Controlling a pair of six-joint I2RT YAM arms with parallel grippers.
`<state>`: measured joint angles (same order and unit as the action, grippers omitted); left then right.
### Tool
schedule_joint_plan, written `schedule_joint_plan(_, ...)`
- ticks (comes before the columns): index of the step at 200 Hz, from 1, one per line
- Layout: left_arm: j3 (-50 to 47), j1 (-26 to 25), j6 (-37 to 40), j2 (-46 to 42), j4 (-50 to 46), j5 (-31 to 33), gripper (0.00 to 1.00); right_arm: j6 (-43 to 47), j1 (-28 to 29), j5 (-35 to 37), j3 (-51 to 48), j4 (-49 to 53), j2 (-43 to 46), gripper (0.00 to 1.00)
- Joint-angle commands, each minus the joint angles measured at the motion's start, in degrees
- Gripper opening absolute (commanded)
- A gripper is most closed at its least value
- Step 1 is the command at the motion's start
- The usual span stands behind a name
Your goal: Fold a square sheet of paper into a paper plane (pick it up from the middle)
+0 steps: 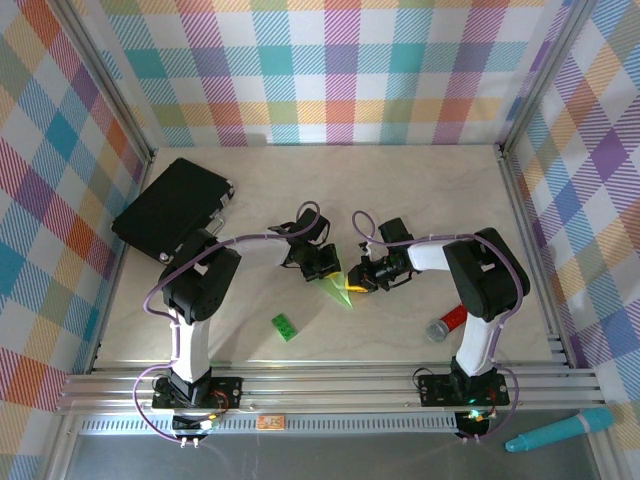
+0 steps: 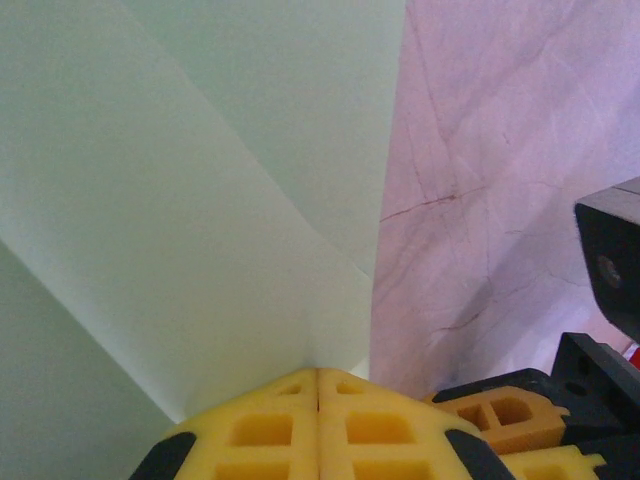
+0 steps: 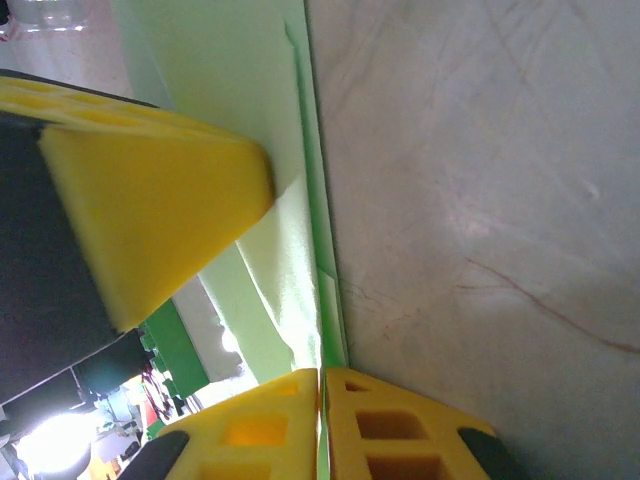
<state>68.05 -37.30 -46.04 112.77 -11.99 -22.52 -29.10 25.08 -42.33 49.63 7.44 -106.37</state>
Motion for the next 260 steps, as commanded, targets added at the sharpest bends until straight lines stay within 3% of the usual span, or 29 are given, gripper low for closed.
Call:
schedule_joint_plan(1, 0.24, 0.47, 0.41, 1.72, -2.82, -0.43, 0.07, 1.2, 0.56, 2.51, -0.14, 0.74, -1.81, 0.13)
schedule_joint_plan(112, -0.73, 0.47, 2.12, 2.62, -9.02, 1.89, 0.07, -2.5, 0.65, 8.39, -2.13, 4.29, 10.36, 0.27)
schedule_joint_plan(170, -0.65, 0.47, 2.19, 3.26, -9.06, 1.54, 0.07, -3.42, 5.25, 9.42, -1.41, 4.44, 11.08, 0.14)
schedule_joint_plan(260, -1.38, 0.47, 2.13, 3.68, -8.11, 0.51, 0.07, -2.89, 8.94, 14.0, 0.87, 6.62, 5.65, 0.1)
